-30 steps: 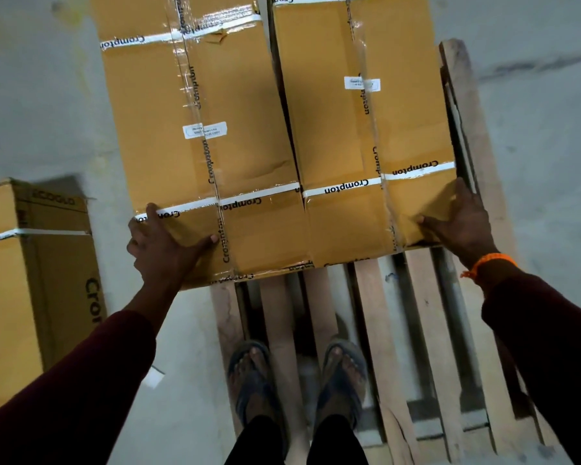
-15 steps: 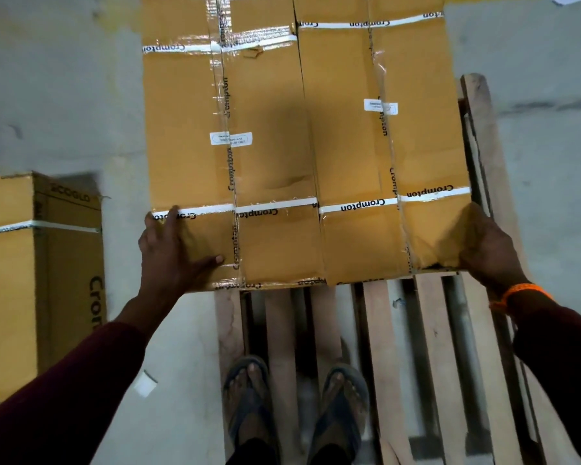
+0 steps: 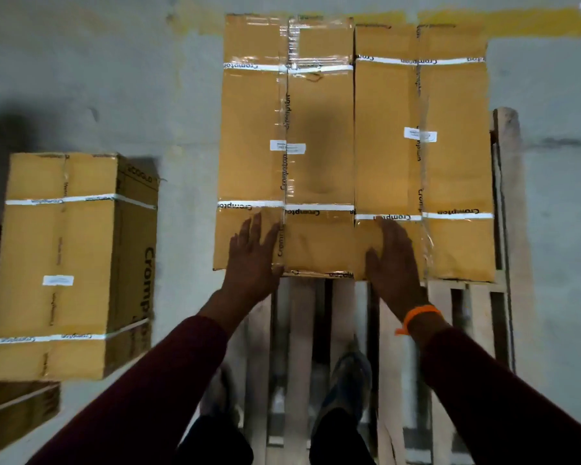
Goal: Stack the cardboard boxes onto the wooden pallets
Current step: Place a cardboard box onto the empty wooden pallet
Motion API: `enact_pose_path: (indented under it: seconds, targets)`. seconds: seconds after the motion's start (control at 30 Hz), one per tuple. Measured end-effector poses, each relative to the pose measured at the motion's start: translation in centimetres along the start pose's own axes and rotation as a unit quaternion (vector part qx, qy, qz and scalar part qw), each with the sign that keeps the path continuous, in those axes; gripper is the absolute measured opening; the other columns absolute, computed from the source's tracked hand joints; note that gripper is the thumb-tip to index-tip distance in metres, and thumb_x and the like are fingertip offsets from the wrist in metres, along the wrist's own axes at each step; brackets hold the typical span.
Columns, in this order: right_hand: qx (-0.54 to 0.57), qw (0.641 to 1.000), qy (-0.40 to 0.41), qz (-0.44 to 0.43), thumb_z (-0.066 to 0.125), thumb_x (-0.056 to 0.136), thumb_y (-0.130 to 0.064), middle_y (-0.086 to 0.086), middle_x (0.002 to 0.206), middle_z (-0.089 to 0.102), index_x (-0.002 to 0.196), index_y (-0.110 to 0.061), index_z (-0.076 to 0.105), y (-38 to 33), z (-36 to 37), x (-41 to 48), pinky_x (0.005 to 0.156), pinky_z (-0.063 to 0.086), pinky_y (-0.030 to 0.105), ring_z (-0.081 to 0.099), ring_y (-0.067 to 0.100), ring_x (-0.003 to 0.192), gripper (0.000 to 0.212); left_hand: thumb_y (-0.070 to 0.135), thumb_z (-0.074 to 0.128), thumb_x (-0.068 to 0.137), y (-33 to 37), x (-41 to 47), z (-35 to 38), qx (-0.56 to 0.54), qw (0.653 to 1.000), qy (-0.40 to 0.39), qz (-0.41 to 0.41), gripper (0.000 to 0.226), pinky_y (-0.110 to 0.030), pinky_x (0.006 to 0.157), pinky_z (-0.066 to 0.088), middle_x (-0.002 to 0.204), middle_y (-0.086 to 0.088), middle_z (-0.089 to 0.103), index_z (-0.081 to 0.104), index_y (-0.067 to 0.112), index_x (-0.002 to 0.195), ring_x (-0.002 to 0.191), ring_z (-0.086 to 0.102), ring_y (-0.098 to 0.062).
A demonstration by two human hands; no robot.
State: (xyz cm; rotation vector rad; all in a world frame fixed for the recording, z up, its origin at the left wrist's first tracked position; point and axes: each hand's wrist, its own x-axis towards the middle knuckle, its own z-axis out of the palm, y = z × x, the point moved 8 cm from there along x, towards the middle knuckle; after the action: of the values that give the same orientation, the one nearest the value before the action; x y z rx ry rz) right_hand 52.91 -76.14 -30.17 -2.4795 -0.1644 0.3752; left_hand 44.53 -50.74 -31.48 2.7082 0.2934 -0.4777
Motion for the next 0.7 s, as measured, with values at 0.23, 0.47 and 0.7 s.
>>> enact_pose_path:
  seconds: [0.23, 0.47, 0.7]
  targets:
    - [0.077, 0.991, -0.066, -0.084, 0.053, 0.095, -0.016, 0.014, 0.153, 0.044, 0.139, -0.01, 0.056, -13.5, 12.7, -8.4, 0.123, 0.02, 0.022, 0.038, 0.025, 0.143, 0.044, 0.041, 0.065, 0.088, -8.7, -6.4, 0.7, -0.075, 0.993, 0.085, -0.016, 0.069, -0.052, 0.114, 0.04, 0.16, -0.018, 0.037, 0.047, 0.014, 0.149, 0.143, 0.041, -0.039]
    - [0.127, 0.982, -0.141, -0.008, 0.075, 0.092, -0.024, -0.002, 0.135, 0.056, 0.124, -0.017, 0.066, -20.5, 33.0, -18.0, 0.107, 0.047, 0.037, 0.054, 0.014, 0.126, 0.034, 0.04, 0.056, 0.097, -29.9, -12.7, 4.2, -0.127, 0.977, 0.145, -0.093, 0.067, -0.041, 0.12, 0.03, 0.163, -0.013, 0.03, 0.037, 0.013, 0.155, 0.148, 0.032, -0.032]
    - [0.131, 0.92, -0.349, 0.119, 0.074, 0.091, -0.034, 0.012, 0.141, 0.059, 0.143, -0.01, 0.054, -28.7, 56.1, -25.0, 0.11, 0.042, 0.042, 0.054, 0.03, 0.13, 0.06, 0.036, 0.067, 0.088, -60.4, -26.6, 5.3, -0.188, 0.869, 0.214, -0.403, 0.076, -0.05, 0.115, 0.035, 0.151, -0.024, 0.04, 0.038, 0.0, 0.149, 0.141, 0.037, -0.042]
